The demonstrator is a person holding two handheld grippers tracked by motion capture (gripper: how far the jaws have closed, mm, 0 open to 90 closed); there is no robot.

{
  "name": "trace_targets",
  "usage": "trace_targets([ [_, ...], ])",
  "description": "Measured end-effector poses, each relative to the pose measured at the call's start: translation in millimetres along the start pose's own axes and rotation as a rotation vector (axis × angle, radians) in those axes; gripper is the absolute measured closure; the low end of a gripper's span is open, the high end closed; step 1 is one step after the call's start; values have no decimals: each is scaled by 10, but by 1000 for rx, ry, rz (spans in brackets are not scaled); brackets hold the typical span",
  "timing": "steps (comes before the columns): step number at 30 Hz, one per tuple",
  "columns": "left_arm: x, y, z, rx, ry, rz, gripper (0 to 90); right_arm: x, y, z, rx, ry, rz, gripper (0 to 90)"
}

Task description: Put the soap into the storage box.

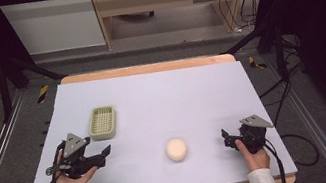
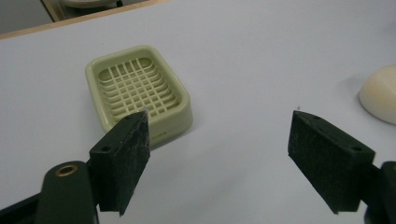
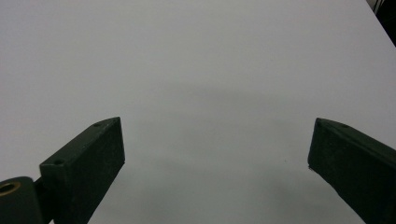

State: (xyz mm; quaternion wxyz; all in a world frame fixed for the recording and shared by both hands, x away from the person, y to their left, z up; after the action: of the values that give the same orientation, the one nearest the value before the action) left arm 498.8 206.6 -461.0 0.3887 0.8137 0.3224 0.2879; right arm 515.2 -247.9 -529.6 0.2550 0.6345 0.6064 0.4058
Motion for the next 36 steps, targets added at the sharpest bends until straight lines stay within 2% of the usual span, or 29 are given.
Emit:
trace_targets([
  [10, -117, 177, 102, -4, -30, 35, 198, 2, -2, 2, 3, 0, 0, 41],
  [27, -406, 489, 294, -13, -101, 99, 190, -6, -2, 9, 5, -2, -1, 42],
  [36, -512, 566, 352, -13, -125, 106, 189, -1, -4, 9, 7, 0, -3, 41],
])
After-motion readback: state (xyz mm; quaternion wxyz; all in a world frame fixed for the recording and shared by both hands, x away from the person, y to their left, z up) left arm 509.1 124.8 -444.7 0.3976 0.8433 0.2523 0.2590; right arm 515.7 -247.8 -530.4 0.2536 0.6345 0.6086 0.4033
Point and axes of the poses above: each handheld gripper's, and its own axes: z roughly forward along the jaws, y roughly out of its top, x roughly to its left, the point moved 8 cm from there along z, roughly forward along the jaws, and after that the axes turned 14 degrees about z, right-handed, at the moved point
